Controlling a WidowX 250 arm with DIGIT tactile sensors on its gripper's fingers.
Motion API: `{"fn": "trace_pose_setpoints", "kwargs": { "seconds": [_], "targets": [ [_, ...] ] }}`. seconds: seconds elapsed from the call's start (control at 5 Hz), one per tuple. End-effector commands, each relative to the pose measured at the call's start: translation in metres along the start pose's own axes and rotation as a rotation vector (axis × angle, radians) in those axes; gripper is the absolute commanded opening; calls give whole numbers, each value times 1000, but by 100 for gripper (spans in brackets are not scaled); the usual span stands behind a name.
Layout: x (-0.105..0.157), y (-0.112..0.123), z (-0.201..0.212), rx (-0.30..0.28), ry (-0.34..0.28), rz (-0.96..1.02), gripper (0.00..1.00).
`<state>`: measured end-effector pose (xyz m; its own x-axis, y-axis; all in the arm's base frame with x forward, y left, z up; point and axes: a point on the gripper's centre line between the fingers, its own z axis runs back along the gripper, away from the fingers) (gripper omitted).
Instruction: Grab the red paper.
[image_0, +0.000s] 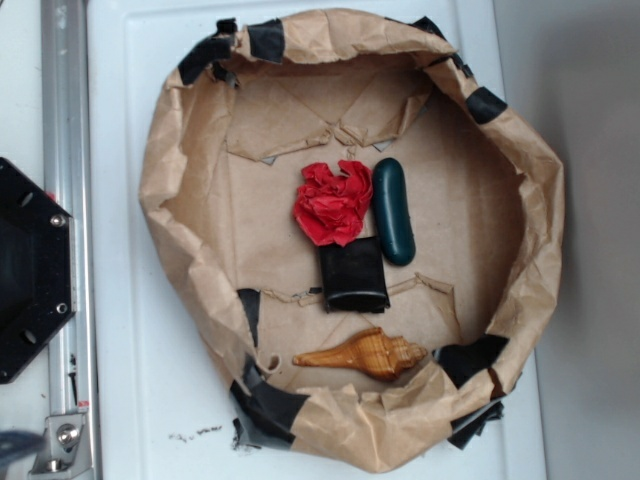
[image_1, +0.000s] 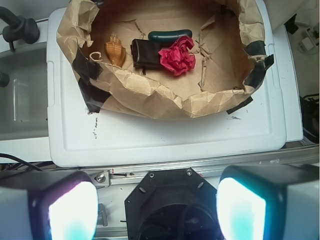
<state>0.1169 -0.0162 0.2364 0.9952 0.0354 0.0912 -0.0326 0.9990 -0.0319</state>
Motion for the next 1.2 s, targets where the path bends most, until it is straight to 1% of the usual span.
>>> {"fn": "trace_pose_setpoints", "kwargs": {
  "seconds": [0.0, 0.2, 0.4, 0.6, 0.8, 1.0],
  "targets": [
    [0, 0, 0, 0, 0, 0, 100],
    [49, 25, -19, -42, -70, -234, 100],
    [82, 43, -45, 70, -149, -227, 100],
    [122, 72, -98, 97, -124, -325, 100],
    [133, 73, -148, 132, -41, -446, 100],
    [130, 57, -200, 62, 84, -544, 100]
  ]
}}
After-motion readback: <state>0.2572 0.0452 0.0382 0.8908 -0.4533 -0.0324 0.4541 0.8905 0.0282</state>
